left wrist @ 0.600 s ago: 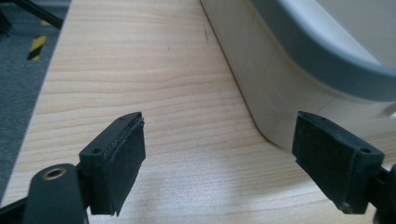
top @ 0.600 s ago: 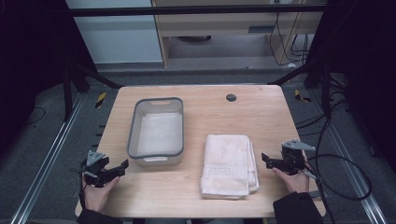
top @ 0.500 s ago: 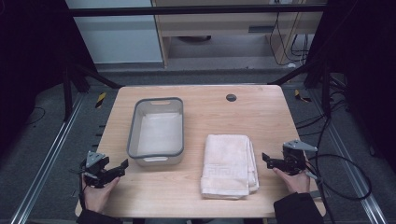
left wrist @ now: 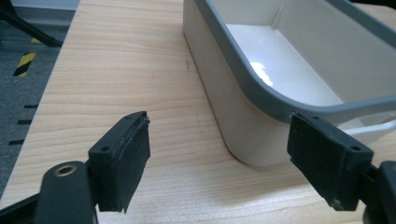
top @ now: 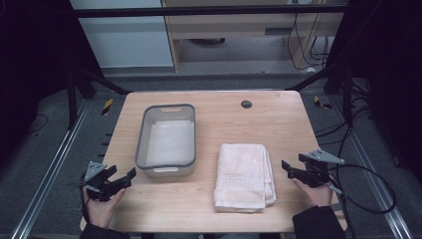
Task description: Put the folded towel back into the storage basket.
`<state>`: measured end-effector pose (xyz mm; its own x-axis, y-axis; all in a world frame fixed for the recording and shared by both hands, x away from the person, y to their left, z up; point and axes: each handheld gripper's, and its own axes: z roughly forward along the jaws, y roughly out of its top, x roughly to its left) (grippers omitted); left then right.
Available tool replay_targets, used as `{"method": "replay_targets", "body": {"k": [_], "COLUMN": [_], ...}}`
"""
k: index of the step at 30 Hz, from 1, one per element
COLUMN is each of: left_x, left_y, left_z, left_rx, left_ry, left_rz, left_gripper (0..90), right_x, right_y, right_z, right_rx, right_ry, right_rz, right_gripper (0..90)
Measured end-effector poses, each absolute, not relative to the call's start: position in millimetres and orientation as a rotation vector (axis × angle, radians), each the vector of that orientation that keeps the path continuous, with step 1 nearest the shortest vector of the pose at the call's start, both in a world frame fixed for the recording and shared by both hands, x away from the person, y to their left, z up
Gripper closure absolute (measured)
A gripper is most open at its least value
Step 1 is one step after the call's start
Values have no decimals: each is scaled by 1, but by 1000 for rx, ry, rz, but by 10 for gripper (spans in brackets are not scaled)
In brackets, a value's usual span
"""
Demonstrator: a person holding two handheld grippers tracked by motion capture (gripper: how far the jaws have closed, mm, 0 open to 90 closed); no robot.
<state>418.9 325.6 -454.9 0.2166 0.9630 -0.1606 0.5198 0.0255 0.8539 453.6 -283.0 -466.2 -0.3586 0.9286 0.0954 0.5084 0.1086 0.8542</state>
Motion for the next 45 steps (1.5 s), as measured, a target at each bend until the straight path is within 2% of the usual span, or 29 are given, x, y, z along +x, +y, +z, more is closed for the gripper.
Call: {"method": "replay_targets", "body": {"k": [8, 14, 31, 45], "left_x": [415, 416, 423, 432], "left_y": [329, 327, 309, 251], "left_z": [-444, -439, -420, -400], "left_rx": [1569, 1577, 1586, 1627], "left_ry": [1387, 1360, 1294, 1146], "left_rz": [641, 658, 655, 586], "left_gripper": [234, 252, 282, 318], "right_x": [452, 453, 464, 483], "right_y": [-285, -286, -278, -270], "right_z": [-463, -461, -441, -421], "right_rx": [1406, 1411, 1373, 1363], "right_ry": [1900, 1902, 1876, 1857], "right_rz": [1181, 1202, 1249, 1290], "right_gripper": [342, 363, 339, 317]}}
